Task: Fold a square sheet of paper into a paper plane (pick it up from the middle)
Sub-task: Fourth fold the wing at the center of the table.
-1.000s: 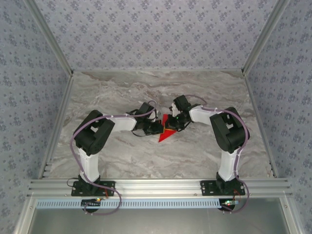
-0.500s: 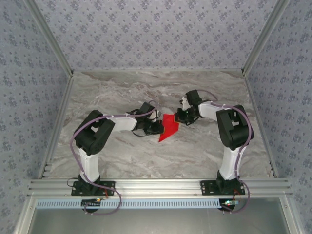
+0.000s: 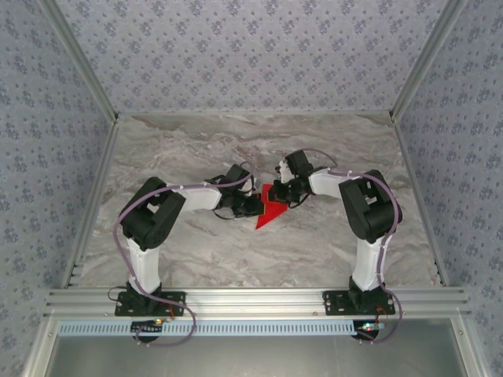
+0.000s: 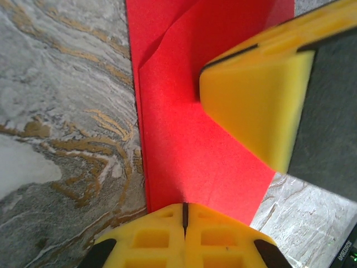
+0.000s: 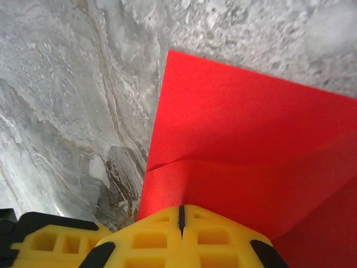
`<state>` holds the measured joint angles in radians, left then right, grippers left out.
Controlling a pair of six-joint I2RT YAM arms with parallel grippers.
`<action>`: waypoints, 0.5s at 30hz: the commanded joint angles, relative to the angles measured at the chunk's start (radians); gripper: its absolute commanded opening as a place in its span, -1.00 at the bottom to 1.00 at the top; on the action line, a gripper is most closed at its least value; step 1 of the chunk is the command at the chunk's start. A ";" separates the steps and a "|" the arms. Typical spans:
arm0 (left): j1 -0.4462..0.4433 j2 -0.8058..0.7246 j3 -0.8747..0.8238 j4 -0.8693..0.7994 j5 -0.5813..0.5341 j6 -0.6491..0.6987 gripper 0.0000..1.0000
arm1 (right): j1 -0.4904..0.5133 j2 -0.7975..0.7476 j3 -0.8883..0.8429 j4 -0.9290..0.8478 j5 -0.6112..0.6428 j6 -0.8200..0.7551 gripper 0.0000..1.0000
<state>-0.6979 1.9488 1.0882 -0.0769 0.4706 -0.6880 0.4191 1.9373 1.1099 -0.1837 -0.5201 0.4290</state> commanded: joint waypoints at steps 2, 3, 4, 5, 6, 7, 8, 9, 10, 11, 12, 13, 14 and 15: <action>-0.013 0.071 -0.045 -0.188 -0.078 0.025 -1.00 | -0.060 0.043 0.031 0.016 0.031 0.006 -1.00; -0.013 0.073 -0.047 -0.187 -0.077 0.024 -1.00 | -0.081 0.051 0.032 0.028 0.032 0.017 -1.00; -0.013 0.075 -0.052 -0.186 -0.075 0.023 -1.00 | -0.110 0.062 0.035 0.045 0.032 0.033 -1.00; -0.013 0.076 -0.053 -0.185 -0.073 0.022 -1.00 | -0.136 0.070 0.037 0.063 0.036 0.048 -1.00; -0.014 0.076 -0.054 -0.183 -0.074 0.021 -1.00 | -0.155 0.078 0.040 0.075 0.042 0.061 -1.00; -0.015 0.075 -0.056 -0.184 -0.072 0.022 -1.00 | -0.174 0.087 0.048 0.082 0.052 0.069 -1.00; -0.015 0.075 -0.056 -0.183 -0.072 0.021 -1.00 | -0.190 0.095 0.063 0.077 0.068 0.074 -1.00; -0.014 0.073 -0.056 -0.185 -0.072 0.023 -1.00 | -0.201 0.100 0.074 0.070 0.079 0.077 -1.00; -0.015 0.071 -0.055 -0.185 -0.072 0.023 -1.00 | -0.214 0.099 0.074 0.067 0.084 0.080 -1.00; -0.015 0.069 -0.055 -0.185 -0.072 0.025 -1.00 | -0.223 0.091 0.074 0.064 0.086 0.082 -1.00; -0.014 0.065 -0.054 -0.184 -0.072 0.024 -1.00 | -0.226 0.080 0.074 0.063 0.088 0.082 -1.00; -0.014 0.063 -0.054 -0.183 -0.073 0.024 -1.00 | -0.226 0.059 0.106 0.058 0.088 0.079 -1.00; -0.015 0.062 -0.054 -0.181 -0.072 0.025 -1.00 | -0.220 0.035 0.104 0.050 0.087 0.077 -1.00; -0.014 0.060 -0.053 -0.181 -0.072 0.025 -1.00 | -0.214 0.012 0.097 0.048 0.084 0.075 -1.00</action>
<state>-0.6987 1.9507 1.0885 -0.0731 0.4706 -0.6884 0.2150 1.9984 1.1820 -0.1364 -0.5247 0.4980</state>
